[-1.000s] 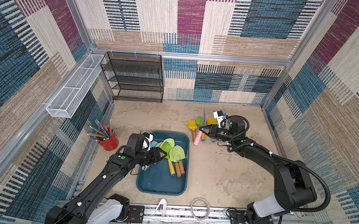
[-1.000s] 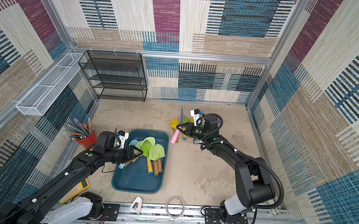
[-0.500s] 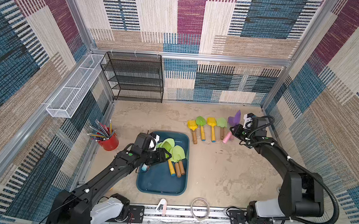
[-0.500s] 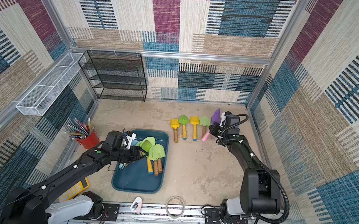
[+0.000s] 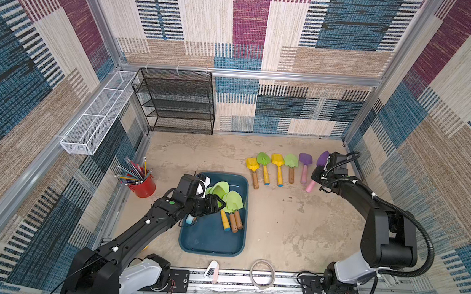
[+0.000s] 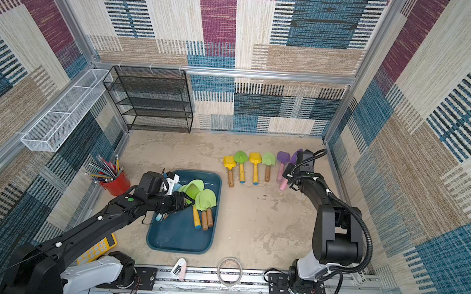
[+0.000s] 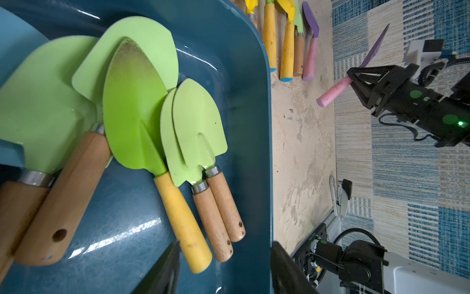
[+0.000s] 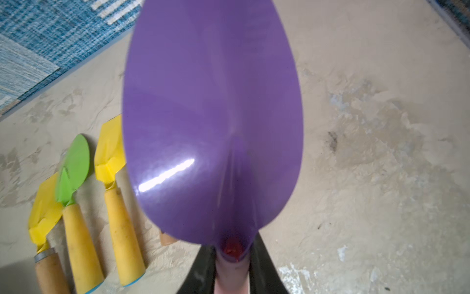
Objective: Take the shovel out of the storage box
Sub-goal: Place the shovel at the center of the board.
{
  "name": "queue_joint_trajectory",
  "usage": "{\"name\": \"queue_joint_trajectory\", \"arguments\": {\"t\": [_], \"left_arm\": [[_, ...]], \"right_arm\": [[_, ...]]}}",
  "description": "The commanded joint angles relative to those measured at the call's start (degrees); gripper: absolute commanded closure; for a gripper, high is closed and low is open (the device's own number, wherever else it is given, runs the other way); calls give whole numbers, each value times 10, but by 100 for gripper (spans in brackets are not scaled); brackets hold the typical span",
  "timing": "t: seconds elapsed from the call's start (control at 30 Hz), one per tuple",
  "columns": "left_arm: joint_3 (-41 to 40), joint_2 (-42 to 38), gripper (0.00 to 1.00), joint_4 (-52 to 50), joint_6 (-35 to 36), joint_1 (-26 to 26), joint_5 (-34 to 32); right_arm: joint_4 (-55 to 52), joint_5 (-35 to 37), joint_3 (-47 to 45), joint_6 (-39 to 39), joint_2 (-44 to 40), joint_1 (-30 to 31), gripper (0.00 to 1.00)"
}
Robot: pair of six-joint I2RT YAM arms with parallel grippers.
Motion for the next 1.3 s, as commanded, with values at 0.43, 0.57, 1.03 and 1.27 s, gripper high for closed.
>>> {"name": "queue_joint_trajectory", "arguments": {"t": [0.43,0.57,1.03,1.27], "left_arm": [[-17,-29,40,-3,20,-2,13],[-22,-36,41,-7,19,-2,6],[-19,-43,41,-24,24,-2,0],[-14,-43,41,-30,25,-2,-5]], "right_arm": [[23,56,94,-3,140,-13,78],[19,57,127,-2,182,-20,78],[-2,69,213,-15,262,-27,78],[-7,69,224,-17,273,-28,74]]}}
